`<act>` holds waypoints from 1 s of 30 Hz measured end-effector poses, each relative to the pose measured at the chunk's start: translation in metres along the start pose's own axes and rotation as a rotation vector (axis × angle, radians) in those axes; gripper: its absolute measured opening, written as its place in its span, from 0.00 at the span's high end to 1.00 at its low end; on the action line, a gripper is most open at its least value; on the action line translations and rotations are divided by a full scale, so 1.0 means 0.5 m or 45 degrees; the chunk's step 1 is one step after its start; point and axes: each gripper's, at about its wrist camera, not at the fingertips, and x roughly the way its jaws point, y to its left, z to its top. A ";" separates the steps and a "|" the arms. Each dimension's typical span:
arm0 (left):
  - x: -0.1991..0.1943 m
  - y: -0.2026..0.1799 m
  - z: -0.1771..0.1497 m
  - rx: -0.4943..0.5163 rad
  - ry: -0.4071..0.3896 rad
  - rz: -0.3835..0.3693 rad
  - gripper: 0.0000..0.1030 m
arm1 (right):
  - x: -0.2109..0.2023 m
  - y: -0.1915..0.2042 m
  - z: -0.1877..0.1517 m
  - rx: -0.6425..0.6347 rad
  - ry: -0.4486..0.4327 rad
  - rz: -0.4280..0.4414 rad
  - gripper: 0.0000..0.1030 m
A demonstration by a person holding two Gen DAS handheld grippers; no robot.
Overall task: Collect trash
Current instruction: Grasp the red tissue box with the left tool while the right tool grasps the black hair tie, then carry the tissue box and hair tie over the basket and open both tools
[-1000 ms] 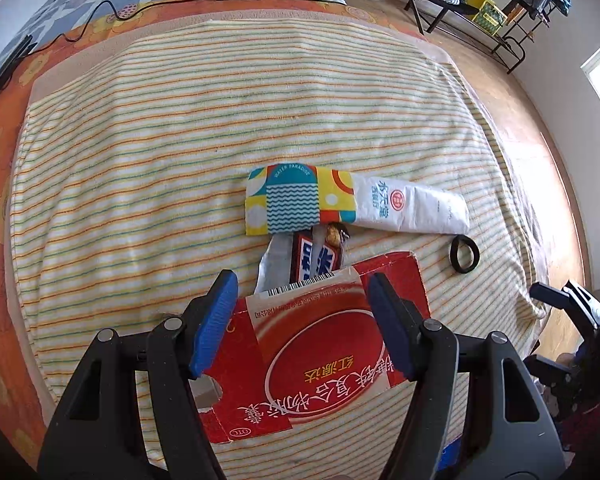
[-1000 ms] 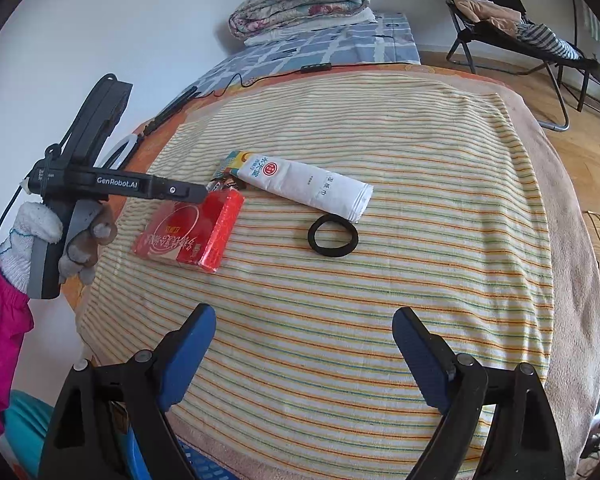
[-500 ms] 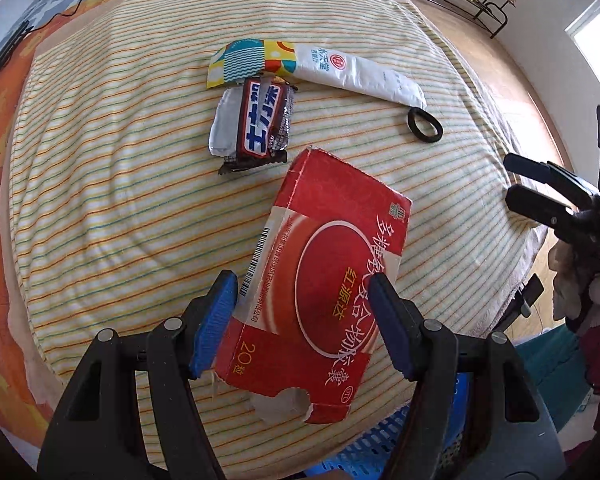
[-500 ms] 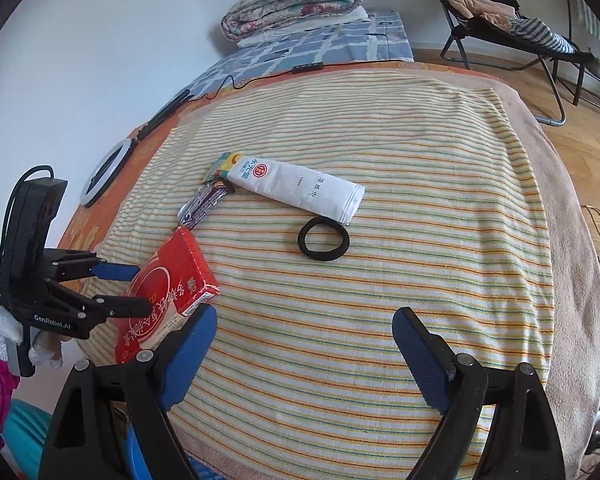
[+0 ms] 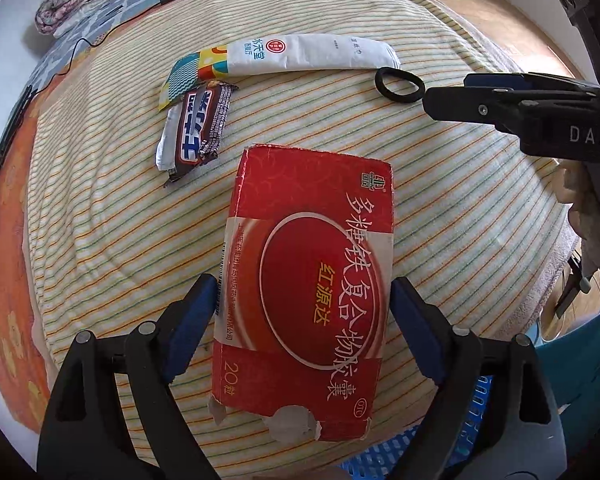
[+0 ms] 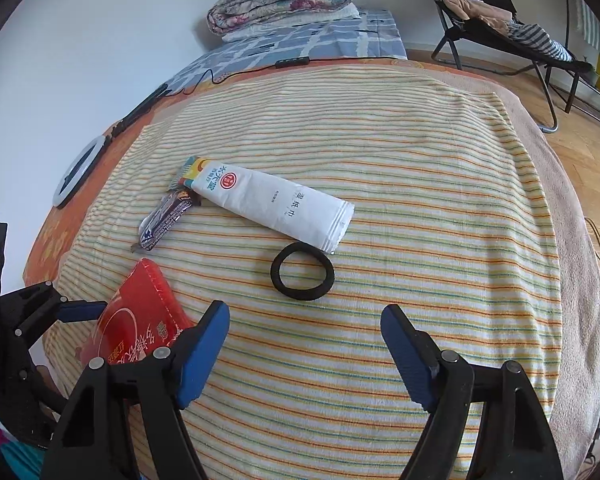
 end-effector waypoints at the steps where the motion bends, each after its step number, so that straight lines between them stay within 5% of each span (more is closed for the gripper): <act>1: 0.002 0.003 -0.002 0.003 -0.007 0.010 0.13 | 0.004 0.003 0.002 -0.009 -0.001 -0.005 0.22; 10: -0.017 0.046 -0.020 -0.087 -0.046 -0.013 0.15 | 0.045 0.029 0.016 -0.062 0.012 -0.047 0.30; 15: -0.030 0.064 -0.024 -0.121 -0.071 -0.003 0.15 | 0.057 0.051 0.014 -0.155 0.006 -0.132 0.63; 19: -0.031 0.064 -0.027 -0.131 -0.080 -0.002 0.15 | 0.047 0.049 0.009 -0.161 -0.003 -0.127 0.79; 30: -0.069 0.055 -0.045 -0.167 -0.131 -0.026 0.15 | -0.038 0.047 -0.012 -0.118 -0.086 -0.084 0.84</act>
